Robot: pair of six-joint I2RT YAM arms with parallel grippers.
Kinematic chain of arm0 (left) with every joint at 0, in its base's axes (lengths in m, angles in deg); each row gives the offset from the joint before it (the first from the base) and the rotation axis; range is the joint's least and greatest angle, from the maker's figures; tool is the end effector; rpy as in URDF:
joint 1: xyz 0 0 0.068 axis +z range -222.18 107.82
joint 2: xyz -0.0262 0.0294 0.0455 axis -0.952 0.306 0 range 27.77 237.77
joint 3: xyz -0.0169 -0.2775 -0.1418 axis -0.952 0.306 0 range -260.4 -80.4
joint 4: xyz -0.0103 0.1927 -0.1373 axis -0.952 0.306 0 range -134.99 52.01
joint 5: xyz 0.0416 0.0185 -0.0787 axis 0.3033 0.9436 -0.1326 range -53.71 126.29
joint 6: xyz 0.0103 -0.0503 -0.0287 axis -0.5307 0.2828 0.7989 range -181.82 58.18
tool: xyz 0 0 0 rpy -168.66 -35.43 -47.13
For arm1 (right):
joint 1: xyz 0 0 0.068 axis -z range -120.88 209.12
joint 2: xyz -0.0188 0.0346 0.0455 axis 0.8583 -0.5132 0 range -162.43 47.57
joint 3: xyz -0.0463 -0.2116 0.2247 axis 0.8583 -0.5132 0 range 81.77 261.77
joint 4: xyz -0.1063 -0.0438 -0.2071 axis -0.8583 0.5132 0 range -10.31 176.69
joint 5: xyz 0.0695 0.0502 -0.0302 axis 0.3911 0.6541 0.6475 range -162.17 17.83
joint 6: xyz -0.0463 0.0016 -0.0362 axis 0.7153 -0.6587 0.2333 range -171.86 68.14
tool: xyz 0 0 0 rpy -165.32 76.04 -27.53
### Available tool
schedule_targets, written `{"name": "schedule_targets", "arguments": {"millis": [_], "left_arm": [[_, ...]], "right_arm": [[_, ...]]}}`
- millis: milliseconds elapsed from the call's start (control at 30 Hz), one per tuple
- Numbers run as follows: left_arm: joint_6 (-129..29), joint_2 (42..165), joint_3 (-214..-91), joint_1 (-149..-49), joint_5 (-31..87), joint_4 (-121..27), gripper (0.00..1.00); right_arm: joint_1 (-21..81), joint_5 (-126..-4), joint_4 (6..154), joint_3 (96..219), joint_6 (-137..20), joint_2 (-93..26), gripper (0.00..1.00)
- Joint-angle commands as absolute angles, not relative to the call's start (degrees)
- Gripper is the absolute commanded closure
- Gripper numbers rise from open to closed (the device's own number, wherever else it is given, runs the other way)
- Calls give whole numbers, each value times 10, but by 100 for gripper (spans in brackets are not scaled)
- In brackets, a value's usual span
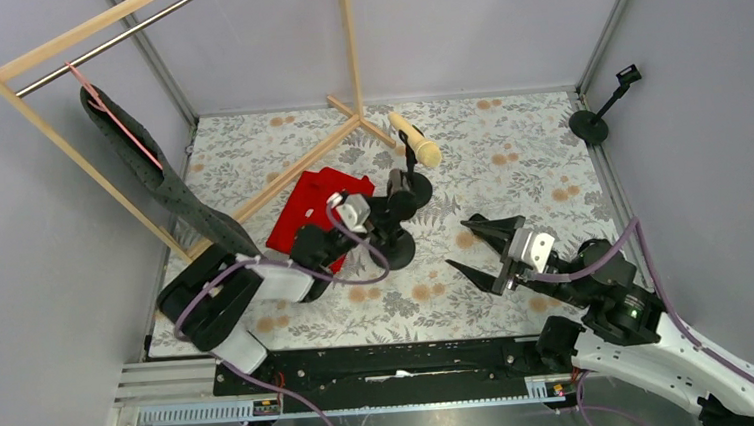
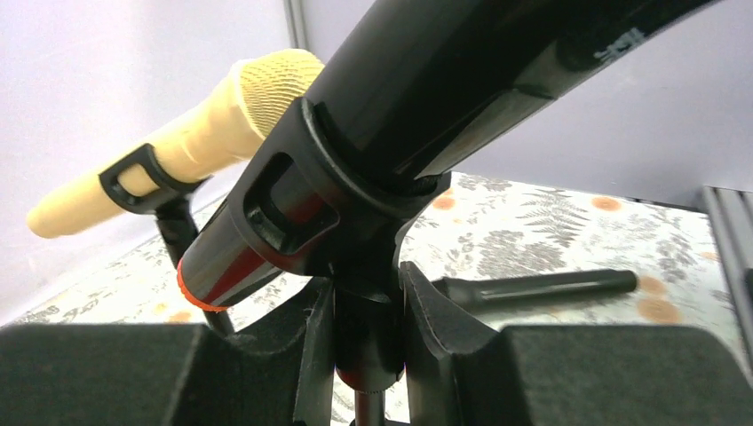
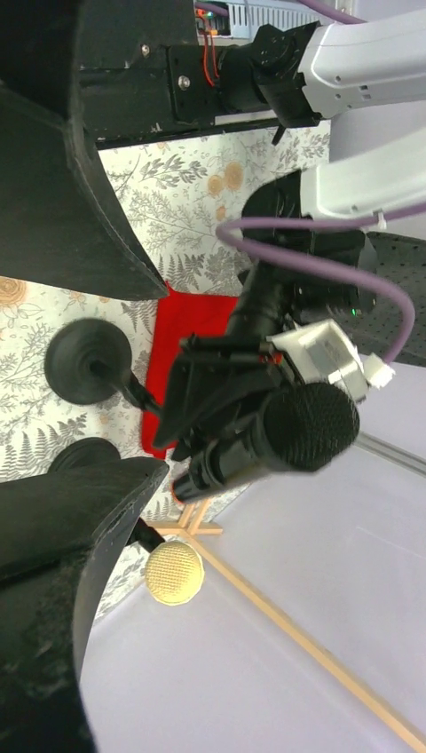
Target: Attach the microphones to the stand
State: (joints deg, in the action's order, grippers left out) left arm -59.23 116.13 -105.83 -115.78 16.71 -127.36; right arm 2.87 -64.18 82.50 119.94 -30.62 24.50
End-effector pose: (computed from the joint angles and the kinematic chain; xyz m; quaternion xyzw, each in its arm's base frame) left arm 0.1870 -0.1978 0.2884 0.3294 0.4845 -0.4059 0.7015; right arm 0.0224 0.0439 0.3724 -0.4340 0.4541 0.2754 0.7277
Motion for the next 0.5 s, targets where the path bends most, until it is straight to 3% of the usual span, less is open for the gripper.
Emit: {"name": "schedule_targets", "arguments": {"millis": [0,467], "left_arm": [[-603,1222,-1145,-1119,121,-1374,100],[-572,1310,-1200,-1053,127,-1374,100]], "right_arm": [[27,-677,857,1208,-317,260,29],[27,-719,885,1193,-321,299,28]]}}
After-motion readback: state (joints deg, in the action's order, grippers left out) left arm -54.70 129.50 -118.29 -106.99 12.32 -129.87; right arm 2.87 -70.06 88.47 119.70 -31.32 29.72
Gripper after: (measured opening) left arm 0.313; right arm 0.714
